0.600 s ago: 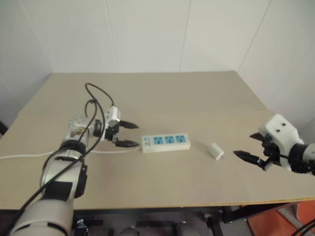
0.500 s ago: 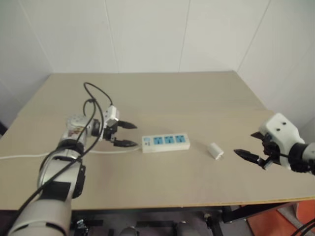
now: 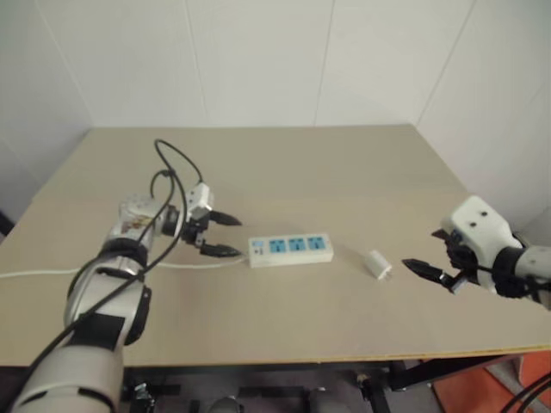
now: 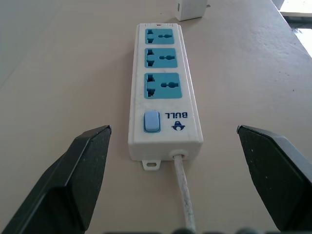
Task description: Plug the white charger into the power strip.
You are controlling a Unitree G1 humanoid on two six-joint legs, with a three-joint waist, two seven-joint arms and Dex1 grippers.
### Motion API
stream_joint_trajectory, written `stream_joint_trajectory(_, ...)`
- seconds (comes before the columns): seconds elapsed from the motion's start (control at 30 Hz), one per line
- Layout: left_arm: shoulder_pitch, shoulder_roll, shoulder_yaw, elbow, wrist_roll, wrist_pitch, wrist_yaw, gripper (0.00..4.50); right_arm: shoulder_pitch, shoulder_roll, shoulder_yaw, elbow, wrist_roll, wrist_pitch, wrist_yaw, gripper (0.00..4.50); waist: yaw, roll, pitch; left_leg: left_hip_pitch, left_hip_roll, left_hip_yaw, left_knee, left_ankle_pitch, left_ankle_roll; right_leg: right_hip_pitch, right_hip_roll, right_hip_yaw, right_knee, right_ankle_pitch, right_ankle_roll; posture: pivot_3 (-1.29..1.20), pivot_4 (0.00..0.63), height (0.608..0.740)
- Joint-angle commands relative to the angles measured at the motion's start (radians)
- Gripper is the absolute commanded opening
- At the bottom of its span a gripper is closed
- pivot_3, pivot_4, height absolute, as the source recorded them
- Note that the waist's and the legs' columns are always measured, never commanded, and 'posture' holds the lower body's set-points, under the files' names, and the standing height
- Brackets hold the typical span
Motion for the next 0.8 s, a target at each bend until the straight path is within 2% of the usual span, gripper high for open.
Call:
stream_joint_trajectory(0.03,-0.029,-0.015,0.046,0.022,0.026,-0.055,0.004,4.5,-0.032,-0.007,0.001,-0.006,0.005,-0.022,0.005,4.45,0.0,0.0,0.0,0.0,0.0,0.0,0.0,0.0,0.0,0.0,0.0,0.0,0.0,0.0,0.0,0.0,0.15,0.74)
stream_joint_trajectory(0.17,-0.027,-0.049,0.118,0.039,0.006,-0.022,0.011,4.5,-0.068,-0.007,0.045,-0.008,-0.003,-0.04,0.006,4.45,-0.001,0.0,0.0,-0.001,0.0,0.0,0.0,0.0,0.0,0.0,0.0,0.0,0.0,0.0,0.0,0.0,0.15,0.74)
stream_joint_trajectory(0.53,0.02,-0.111,0.1,0.073,0.16,-0.123,0.193,4.5,-0.13,0.013,0.111,-0.06,0.0,-0.017,-0.019,4.45,0.001,0.0,0.0,-0.001,0.0,0.0,0.0,0.0,0.0,0.0,0.0,0.0,0.0,0.0,0.0,0.0,0.15,0.74)
stream_joint_trajectory(0.7,0.03,-0.143,0.108,0.091,0.202,-0.076,0.217,4.5,-0.117,0.023,0.103,-0.089,0.009,0.011,-0.03,4.45,0.003,0.0,0.0,-0.001,0.0,0.0,0.0,0.0,0.0,0.0,0.0,0.0,0.0,0.0,0.0,0.0,0.15,0.74)
stream_joint_trajectory(0.8,0.045,-0.166,0.111,0.099,0.229,-0.07,0.29,4.5,-0.095,0.026,0.089,-0.113,0.013,0.03,-0.035,4.45,0.004,0.0,0.0,-0.001,0.0,0.0,0.0,0.0,0.0,0.0,0.0,0.0,0.0,0.0,0.0,0.0,0.15,0.74)
